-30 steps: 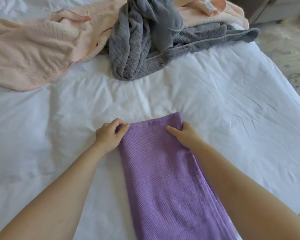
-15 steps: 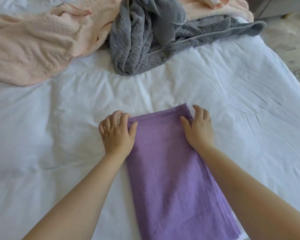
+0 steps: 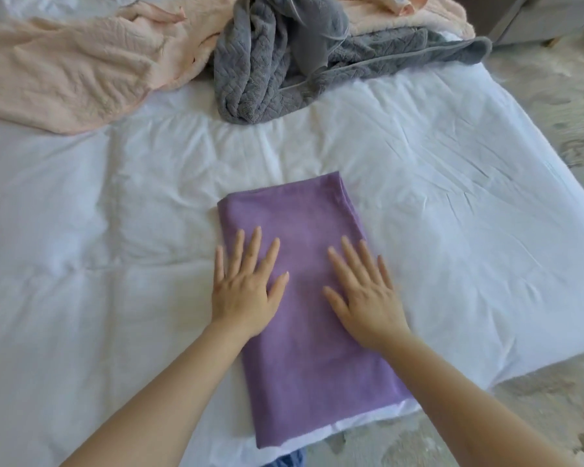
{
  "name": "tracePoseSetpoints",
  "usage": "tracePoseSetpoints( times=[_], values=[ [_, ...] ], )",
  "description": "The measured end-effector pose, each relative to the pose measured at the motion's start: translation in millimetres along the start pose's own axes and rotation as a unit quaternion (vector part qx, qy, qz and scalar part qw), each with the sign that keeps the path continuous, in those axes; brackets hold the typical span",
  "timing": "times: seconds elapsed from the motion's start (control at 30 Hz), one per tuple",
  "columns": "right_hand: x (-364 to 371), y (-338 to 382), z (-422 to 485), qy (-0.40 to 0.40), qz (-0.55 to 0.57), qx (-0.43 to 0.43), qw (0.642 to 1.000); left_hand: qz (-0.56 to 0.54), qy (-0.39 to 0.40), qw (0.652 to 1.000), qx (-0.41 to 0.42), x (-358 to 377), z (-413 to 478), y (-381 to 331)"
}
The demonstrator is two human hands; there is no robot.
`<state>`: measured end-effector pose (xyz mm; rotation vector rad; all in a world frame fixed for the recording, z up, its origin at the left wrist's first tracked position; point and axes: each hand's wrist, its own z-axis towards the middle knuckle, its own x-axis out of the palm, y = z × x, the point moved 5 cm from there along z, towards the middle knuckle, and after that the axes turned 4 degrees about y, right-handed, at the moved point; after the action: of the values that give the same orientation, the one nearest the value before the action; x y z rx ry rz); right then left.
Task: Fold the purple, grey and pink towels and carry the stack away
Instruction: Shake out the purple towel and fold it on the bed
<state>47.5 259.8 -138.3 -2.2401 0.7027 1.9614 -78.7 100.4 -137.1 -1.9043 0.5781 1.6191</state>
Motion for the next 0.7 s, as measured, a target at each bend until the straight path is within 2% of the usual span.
tracePoseSetpoints(
  times=[0.03,0.1,0.2,0.3,0.47,0.6,0.7],
  values=[
    [5.5,-1.3,-19.2,0.022,-0.025,-0.021,0.999,0.007,0.013,0.999,0.032,4.9,-21.0,-9.7],
    [14.0,-20.1,-45.2,0.06,-0.04,0.01,0.997,0.019,0.04,0.998,0.039,15.2,-52.8,-17.2],
    [14.5,-42.2,-64.6,0.05,0.021,0.09,0.995,-0.035,0.033,0.997,-0.065,22.7,-79.4,-11.8],
    [12.5,-40.4,-87.1,0.026,0.129,0.132,0.983,-0.149,-0.006,0.973,-0.176,21.8,-112.8,-18.5],
    [18.8,-42.7,-116.7,0.057,0.265,0.148,0.951,-0.25,0.011,0.948,-0.195,28.4,-160.2,-45.7],
    [20.9,-48.7,-131.8,0.067,0.272,0.149,0.948,-0.227,0.023,0.949,-0.216,29.7,-181.7,-56.8],
    [20.1,-51.2,-154.9,0.095,0.27,0.143,0.947,-0.253,0.037,0.935,-0.247,31.5,-201.8,-62.9]
  ],
)
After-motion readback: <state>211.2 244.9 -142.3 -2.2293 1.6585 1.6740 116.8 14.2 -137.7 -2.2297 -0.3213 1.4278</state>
